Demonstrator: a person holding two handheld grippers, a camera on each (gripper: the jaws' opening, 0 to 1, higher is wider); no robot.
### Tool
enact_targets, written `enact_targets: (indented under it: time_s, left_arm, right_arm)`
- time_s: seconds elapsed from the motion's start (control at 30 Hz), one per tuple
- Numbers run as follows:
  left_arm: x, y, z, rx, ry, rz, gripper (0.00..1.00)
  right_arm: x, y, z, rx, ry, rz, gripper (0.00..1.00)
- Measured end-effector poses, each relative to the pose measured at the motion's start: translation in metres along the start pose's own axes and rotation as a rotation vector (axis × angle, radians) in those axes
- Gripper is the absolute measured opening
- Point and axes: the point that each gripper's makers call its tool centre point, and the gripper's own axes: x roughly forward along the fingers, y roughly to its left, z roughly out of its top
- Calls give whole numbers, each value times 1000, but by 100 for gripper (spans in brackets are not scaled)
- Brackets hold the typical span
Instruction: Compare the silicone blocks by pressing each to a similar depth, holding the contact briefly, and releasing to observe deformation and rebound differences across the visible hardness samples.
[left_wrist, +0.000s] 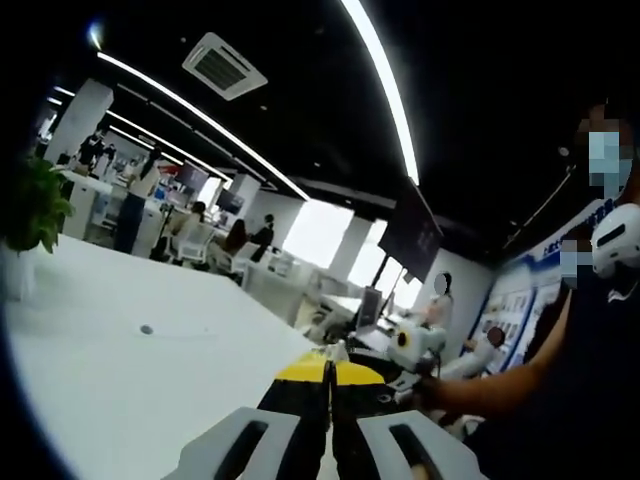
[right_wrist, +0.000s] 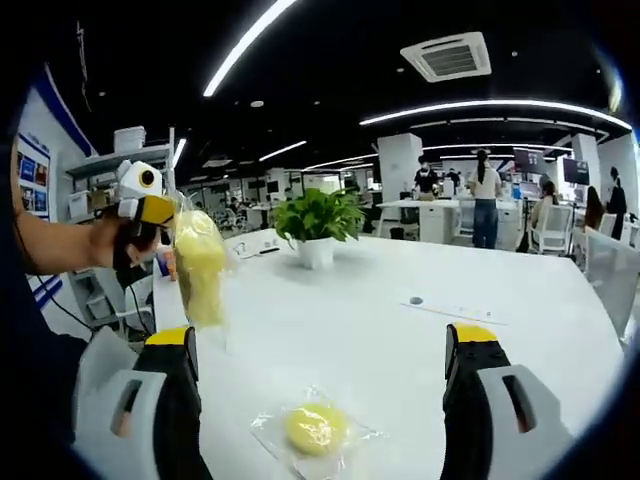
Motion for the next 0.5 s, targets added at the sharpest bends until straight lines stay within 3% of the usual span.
enact_targets:
  time_s: [0.13, 0.23, 0.37, 0.43, 0.5]
  left_arm:
    - [-3, 10, -4, -23, -4, 19, 0]
    - [-5, 18, -10, -40, -1, 39, 0]
    - [-8, 26, -19, -63, 10, 57, 0]
    - [-10, 29, -22, -77, 7, 65, 0]
    - [-12, 33, -25, -90, 2, 75, 0]
  right_arm:
    - [-14, -10, -21, -12, 11, -68, 96]
    - [-26, -21, -39, 44, 27, -140, 96]
    - [-38, -27, -55, 29, 27, -193, 96]
    - [-45, -27, -62, 95, 18, -223, 96]
    - [-52, -26, -72, 80, 20, -251, 96]
